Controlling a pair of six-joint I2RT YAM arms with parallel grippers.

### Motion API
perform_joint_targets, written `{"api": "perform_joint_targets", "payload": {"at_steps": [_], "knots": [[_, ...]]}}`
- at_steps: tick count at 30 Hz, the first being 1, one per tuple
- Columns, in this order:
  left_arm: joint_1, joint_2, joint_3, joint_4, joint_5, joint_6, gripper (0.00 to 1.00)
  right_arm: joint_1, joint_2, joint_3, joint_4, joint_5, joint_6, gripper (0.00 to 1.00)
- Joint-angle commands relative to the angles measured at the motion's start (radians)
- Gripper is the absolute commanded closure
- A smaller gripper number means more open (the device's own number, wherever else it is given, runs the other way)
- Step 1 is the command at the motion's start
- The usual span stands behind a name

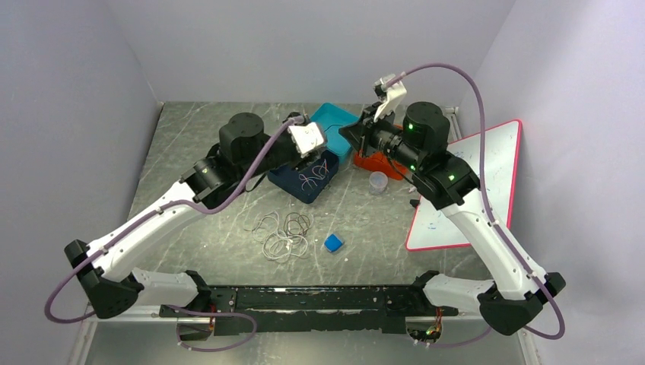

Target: Untangle the cables

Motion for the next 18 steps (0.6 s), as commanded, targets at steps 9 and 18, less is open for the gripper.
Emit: {"api": "perform_joint_targets", "payload": {"at_steps": [9,18], "knots": [[0.015,-0.180,-0.326,0.074,-0.172,-0.454,0.24,-0.023,0.023,-0.010,0.198,0.276,-0.022,1.00],[0.060,-0.198,-0.503,0.046,-0.081,-0.714,0.12,-0.163,0.207,0.054,0.318,0.182,-0.005,1.00]]}}
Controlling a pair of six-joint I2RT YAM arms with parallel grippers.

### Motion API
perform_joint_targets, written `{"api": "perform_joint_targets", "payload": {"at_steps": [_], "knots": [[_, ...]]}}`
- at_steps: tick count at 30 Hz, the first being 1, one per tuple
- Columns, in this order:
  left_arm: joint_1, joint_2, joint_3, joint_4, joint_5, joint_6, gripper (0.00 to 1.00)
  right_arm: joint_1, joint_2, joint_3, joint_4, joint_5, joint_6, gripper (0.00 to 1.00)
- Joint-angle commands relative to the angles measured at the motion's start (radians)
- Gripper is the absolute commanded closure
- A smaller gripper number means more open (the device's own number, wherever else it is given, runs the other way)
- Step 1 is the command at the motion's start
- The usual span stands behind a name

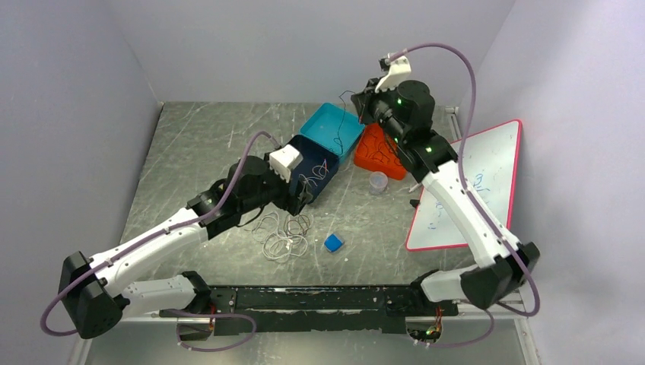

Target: Untangle the cables

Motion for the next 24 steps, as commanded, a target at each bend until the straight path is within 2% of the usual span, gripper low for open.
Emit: {"api": "perform_joint_targets", "payload": {"at_steps": [1,6,12,19,24], "knots": [[0.035,-0.001,-0.017,-0.026,0.076,-0.139,0.12,-0.068,0.088,0.050,0.109,-0.045,0.000,1.00],[0.066,0.085,0.042,-0.109,0.094,-0.154,0.10,-0.109,0.229,0.118,0.156,-0.087,-0.010,1.00],[0.070,0.154,0.112,-0.201,-0.026,-0.235,0.14,-0.134,0.355,0.195,0.194,-0.098,-0.022,1.00],[0.070,0.072,0.046,-0.149,-0.144,-0.210,0.09,-0.154,0.481,0.238,0.210,-0.144,-0.005,1.00],[0.070,0.001,-0.002,-0.132,-0.173,-0.198,0.08,-0.159,0.560,0.236,0.245,-0.199,0.016,1.00]]}}
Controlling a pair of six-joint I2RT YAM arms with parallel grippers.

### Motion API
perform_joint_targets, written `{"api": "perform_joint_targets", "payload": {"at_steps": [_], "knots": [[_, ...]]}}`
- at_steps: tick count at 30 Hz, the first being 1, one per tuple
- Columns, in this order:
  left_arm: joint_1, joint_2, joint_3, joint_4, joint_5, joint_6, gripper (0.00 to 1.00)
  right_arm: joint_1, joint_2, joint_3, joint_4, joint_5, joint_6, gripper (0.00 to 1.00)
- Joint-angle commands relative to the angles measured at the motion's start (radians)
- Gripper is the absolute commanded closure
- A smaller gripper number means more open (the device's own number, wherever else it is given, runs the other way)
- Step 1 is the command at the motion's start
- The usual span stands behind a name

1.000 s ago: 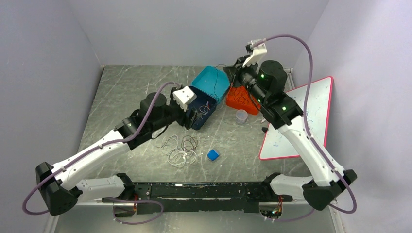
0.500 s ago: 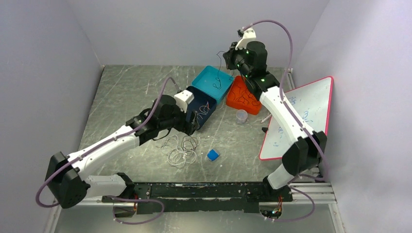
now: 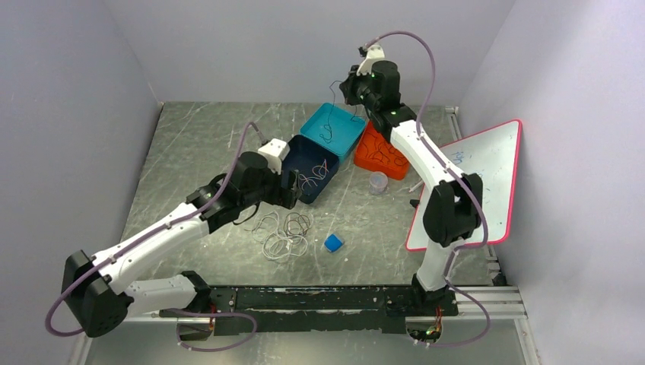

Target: Untangle the cables

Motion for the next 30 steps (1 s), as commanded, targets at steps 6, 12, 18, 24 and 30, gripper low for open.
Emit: {"api": "perform_joint_targets", "payload": {"at_steps": [6,12,18,24,30], "knots": [[0.005,-0.104,-0.020,-0.032,-0.132,-0.007,0.07,-0.018,0.149,0.020,0.105,-0.144,0.047,1.00],[0.005,-0.151,-0.045,-0.041,-0.166,-0.009,0.06,-0.031,0.213,0.005,0.151,-0.186,0.092,1.00],[0.004,-0.144,-0.057,-0.051,-0.122,-0.016,0.08,-0.052,0.322,0.027,0.145,-0.196,0.083,1.00],[0.004,-0.145,-0.068,-0.036,-0.098,-0.020,0.09,-0.060,0.418,0.069,0.140,-0.216,0.061,1.00],[0.005,-0.149,-0.072,-0.042,-0.066,-0.009,0.09,-0.058,0.494,0.118,0.113,-0.181,0.052,1.00]]}}
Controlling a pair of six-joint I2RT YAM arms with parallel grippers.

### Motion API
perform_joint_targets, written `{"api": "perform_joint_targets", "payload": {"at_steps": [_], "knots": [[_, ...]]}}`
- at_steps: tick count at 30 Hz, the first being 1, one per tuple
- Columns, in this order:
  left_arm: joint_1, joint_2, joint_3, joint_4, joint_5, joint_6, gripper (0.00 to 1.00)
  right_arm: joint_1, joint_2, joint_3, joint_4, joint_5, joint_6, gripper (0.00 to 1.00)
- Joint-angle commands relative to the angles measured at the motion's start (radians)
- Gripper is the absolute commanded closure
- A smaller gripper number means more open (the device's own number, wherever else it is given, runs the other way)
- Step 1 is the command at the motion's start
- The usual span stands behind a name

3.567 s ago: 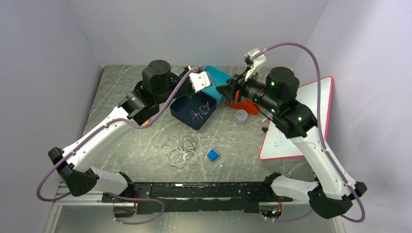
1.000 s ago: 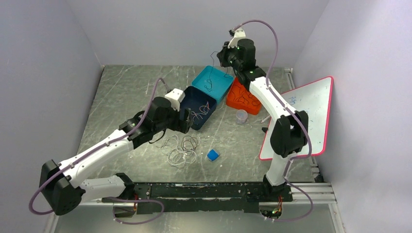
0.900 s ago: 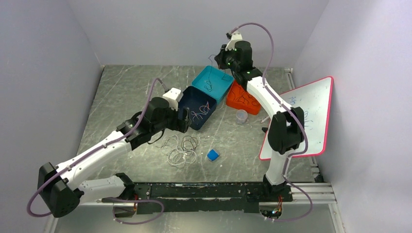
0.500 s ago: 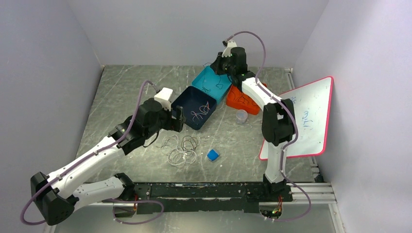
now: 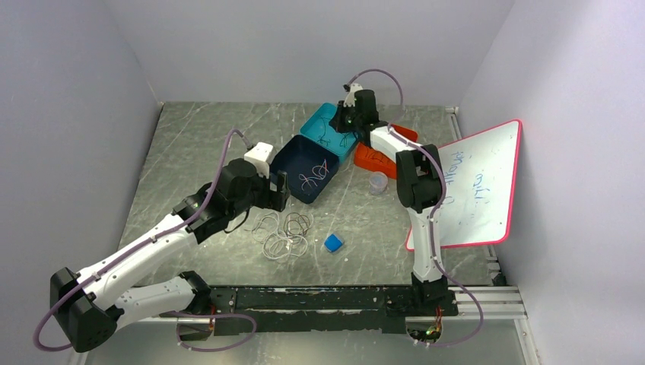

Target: Untangle the cables

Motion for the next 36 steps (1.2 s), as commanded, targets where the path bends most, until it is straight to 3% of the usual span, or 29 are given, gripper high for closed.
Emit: {"api": "perform_joint_targets", "payload": {"at_steps": [1,8,15,25,31,36], "knots": [[0.004,-0.015,-0.010,-0.001,0.054,0.005,0.09,-0.003,0.029,0.052,0.001,0.025,-0.016,1.00],[0.004,-0.020,-0.028,0.001,0.047,-0.004,0.08,-0.002,0.087,0.105,-0.031,0.023,-0.026,0.97],[0.005,-0.013,-0.027,-0.001,0.048,-0.004,0.08,-0.003,0.033,0.074,0.000,0.072,-0.040,0.80],[0.005,-0.002,-0.030,-0.011,-0.003,-0.028,0.07,-0.006,-0.074,0.047,0.022,0.059,-0.068,0.44],[0.004,0.009,-0.029,-0.027,-0.021,-0.041,0.06,-0.006,-0.136,-0.007,0.033,0.059,-0.055,0.39],[0.004,0.024,-0.035,-0.033,-0.043,-0.043,0.01,-0.005,-0.305,-0.198,0.090,0.094,-0.032,0.38]]}}
